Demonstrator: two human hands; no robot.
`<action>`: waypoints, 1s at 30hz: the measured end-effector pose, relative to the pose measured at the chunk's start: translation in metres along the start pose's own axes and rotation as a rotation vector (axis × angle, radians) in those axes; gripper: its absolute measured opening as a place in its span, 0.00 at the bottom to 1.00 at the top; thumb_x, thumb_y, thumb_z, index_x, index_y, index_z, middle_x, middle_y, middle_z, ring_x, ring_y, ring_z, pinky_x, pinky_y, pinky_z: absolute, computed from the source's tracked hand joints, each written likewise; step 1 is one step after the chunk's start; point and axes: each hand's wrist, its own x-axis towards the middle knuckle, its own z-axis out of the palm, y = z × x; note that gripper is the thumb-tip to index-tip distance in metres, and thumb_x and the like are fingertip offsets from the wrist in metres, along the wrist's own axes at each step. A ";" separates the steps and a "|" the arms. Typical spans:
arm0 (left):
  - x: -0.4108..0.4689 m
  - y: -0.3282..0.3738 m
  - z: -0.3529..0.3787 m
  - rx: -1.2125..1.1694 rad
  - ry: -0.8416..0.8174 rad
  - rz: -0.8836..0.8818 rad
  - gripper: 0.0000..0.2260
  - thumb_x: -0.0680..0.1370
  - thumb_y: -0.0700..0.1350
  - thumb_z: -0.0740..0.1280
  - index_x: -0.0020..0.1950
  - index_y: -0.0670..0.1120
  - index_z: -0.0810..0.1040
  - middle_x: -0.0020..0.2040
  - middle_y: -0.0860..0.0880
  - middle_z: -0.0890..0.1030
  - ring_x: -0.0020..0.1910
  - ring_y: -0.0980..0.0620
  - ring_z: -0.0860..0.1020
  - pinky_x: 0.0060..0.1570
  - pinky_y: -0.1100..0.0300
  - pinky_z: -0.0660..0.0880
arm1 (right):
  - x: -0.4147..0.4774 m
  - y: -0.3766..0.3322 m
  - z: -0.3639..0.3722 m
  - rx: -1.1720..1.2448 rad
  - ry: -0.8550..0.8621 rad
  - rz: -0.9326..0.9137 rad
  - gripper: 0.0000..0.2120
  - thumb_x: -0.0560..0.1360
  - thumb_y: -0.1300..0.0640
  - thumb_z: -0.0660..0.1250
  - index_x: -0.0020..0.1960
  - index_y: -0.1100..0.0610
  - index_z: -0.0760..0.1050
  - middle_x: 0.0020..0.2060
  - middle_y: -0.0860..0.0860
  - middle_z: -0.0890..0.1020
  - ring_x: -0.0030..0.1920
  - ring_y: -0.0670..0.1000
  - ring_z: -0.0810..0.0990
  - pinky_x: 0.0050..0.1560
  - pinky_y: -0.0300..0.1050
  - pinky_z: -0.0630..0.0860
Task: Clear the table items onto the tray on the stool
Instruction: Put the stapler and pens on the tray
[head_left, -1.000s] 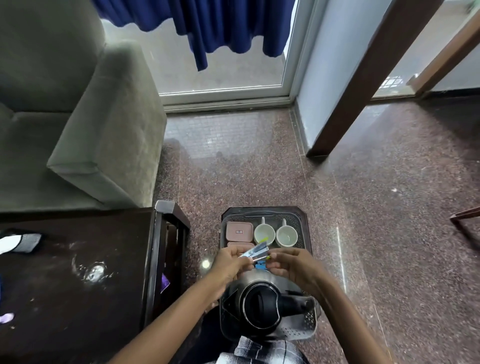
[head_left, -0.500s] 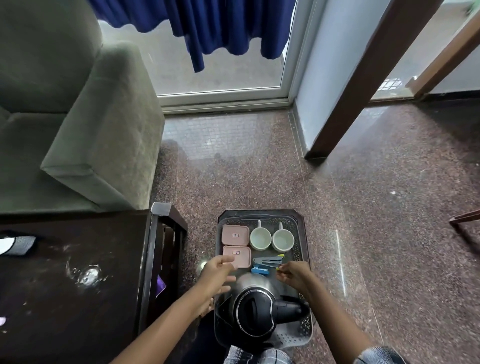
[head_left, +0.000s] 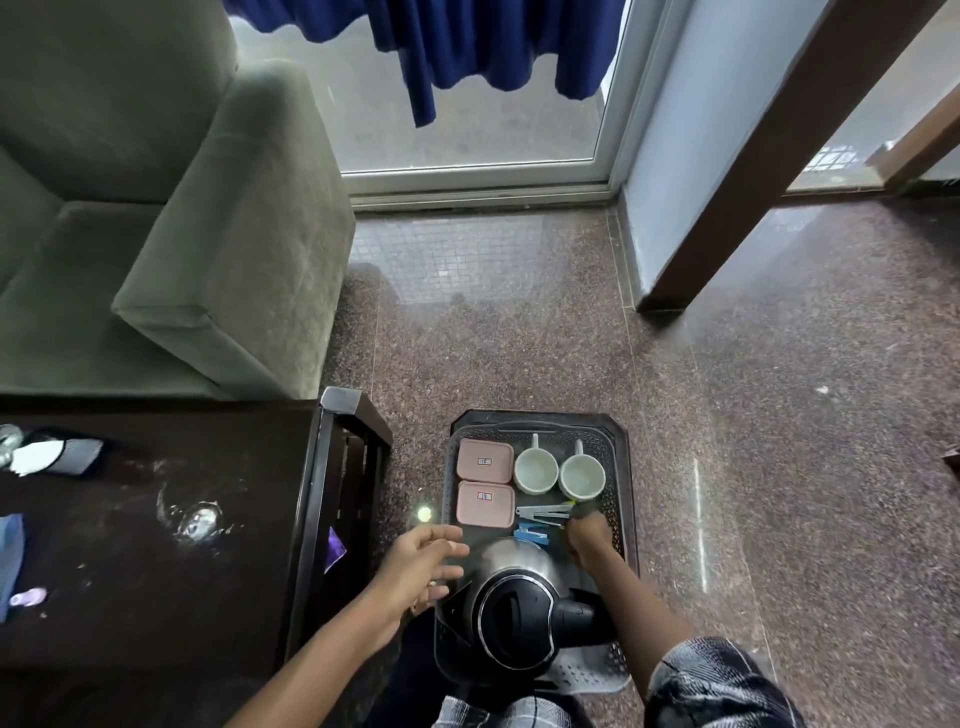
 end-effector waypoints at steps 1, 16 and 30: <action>0.000 -0.001 0.000 0.001 0.002 -0.001 0.07 0.78 0.40 0.62 0.54 0.47 0.76 0.55 0.47 0.81 0.48 0.51 0.79 0.42 0.63 0.74 | -0.016 -0.007 -0.006 -0.094 0.000 -0.060 0.14 0.71 0.64 0.63 0.55 0.67 0.77 0.53 0.65 0.80 0.53 0.63 0.80 0.53 0.53 0.77; -0.016 -0.005 -0.032 -0.191 0.073 0.040 0.09 0.78 0.40 0.61 0.57 0.45 0.76 0.49 0.49 0.82 0.44 0.51 0.79 0.42 0.60 0.74 | -0.145 -0.067 -0.026 0.008 -0.168 -0.526 0.11 0.71 0.71 0.61 0.37 0.57 0.76 0.23 0.51 0.75 0.16 0.40 0.70 0.18 0.31 0.64; -0.092 -0.153 -0.212 -0.579 0.354 0.164 0.08 0.80 0.40 0.58 0.50 0.49 0.76 0.46 0.50 0.81 0.42 0.53 0.78 0.41 0.62 0.72 | -0.357 -0.055 0.192 -0.355 -0.650 -0.837 0.10 0.72 0.71 0.59 0.41 0.63 0.79 0.16 0.45 0.74 0.17 0.39 0.70 0.19 0.31 0.64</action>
